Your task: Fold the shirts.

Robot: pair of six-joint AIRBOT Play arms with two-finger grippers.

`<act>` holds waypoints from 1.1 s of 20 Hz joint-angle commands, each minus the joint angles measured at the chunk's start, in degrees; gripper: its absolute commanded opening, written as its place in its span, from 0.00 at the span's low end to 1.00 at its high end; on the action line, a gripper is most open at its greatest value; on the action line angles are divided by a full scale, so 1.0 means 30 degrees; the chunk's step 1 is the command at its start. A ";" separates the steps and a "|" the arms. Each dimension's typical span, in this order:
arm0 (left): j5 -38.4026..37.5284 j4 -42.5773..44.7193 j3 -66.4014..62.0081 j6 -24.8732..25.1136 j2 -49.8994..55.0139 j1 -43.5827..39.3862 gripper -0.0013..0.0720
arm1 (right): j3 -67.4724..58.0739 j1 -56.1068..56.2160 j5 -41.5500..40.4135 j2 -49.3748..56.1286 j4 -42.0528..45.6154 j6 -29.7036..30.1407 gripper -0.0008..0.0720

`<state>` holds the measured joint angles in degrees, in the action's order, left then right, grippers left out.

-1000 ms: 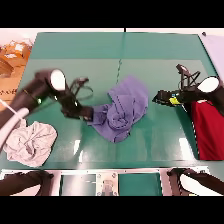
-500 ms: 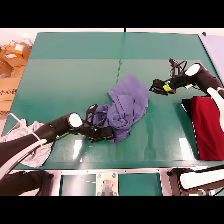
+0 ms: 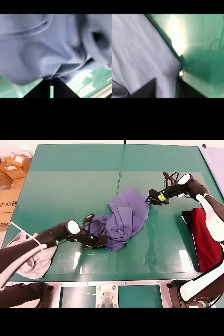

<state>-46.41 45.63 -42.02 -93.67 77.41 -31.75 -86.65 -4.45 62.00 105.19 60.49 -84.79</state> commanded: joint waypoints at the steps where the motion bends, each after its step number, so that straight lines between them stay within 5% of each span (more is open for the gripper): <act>1: -0.3636 0.3045 -0.0962 0.0095 0.0007 0.2696 0.06 | -0.0219 0.0022 0.0080 0.0699 -0.0940 -0.0007 0.20; 2: -0.4211 0.3832 -0.1275 0.0087 0.0007 0.3417 0.06 | -0.0219 0.0022 0.0197 0.0729 -0.0969 -0.0015 0.03; 9: -0.6907 1.0360 -0.6411 0.0117 0.0015 0.8837 0.06 | 0.1909 -0.0277 0.5843 -0.1676 0.1515 0.0000 0.02; 14: -0.6739 1.0644 -0.9544 0.1392 0.0015 1.1599 0.06 | 1.4141 -0.0240 0.4226 -1.2437 0.1362 -0.1778 0.03; 19: -0.7045 1.0025 -0.9544 0.2892 0.0430 1.1948 0.06 | 2.3081 0.1756 0.2798 -2.0028 -0.5020 -0.0758 0.04; 22: -0.7388 1.0018 -0.9544 0.2965 0.0663 1.1948 0.06 | 2.2513 0.1064 0.3191 -2.0735 -0.2259 -0.0605 0.67</act>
<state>-67.48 76.12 -70.26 -85.97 78.78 3.66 -22.85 -0.82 71.94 48.34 51.99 -87.55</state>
